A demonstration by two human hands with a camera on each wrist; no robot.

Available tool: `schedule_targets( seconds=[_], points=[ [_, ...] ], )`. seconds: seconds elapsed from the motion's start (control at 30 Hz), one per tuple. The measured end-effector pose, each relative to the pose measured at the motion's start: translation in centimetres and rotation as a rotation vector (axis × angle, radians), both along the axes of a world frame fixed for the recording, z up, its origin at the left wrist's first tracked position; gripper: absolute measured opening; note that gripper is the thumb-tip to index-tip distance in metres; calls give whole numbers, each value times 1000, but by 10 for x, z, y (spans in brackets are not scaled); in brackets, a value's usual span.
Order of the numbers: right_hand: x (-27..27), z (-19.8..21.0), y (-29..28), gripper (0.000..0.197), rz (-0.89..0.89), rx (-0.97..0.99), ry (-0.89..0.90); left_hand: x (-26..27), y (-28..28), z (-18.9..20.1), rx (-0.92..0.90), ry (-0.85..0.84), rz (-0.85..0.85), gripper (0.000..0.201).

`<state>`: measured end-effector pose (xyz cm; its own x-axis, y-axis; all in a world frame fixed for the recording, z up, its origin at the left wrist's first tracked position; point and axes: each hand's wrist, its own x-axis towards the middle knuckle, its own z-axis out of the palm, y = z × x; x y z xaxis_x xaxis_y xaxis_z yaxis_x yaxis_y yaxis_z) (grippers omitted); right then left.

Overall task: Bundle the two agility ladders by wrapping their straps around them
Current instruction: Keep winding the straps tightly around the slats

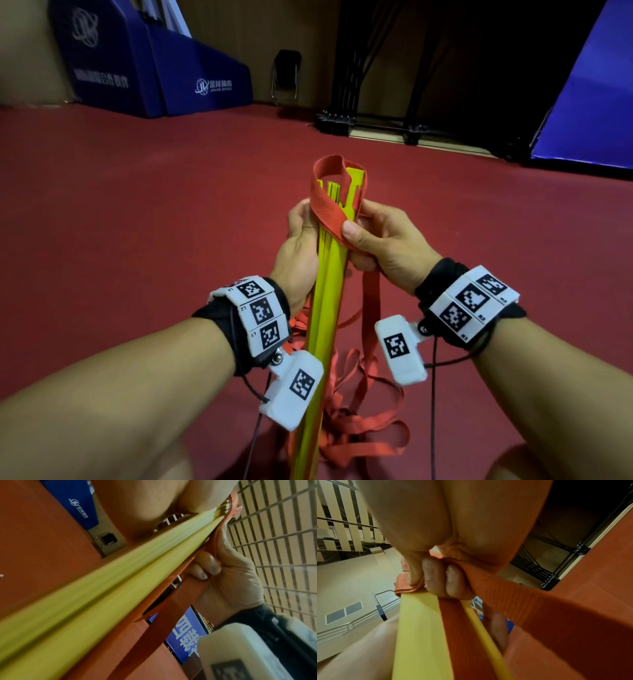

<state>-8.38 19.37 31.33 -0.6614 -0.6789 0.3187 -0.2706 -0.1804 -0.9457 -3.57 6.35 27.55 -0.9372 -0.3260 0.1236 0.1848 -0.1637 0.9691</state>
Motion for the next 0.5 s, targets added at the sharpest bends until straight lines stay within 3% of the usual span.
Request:
schedule_targets(
  seconds=[0.07, 0.2, 0.37, 0.5],
  points=[
    [0, -2, -1, 40, -14, -7, 1, -1, -1, -1, -61, -36, 41, 80],
    [0, -2, 1, 29, 24, -46, 19, -5, -5, -5, -26, -163, -7, 125],
    [3, -1, -1, 38, 96, -50, 36, -6, -11, -13, -19, -125, -88, 87],
    [4, -4, -3, 35, 51, -55, 23, -9, -11, -15, -23, -146, -33, 78]
  ],
)
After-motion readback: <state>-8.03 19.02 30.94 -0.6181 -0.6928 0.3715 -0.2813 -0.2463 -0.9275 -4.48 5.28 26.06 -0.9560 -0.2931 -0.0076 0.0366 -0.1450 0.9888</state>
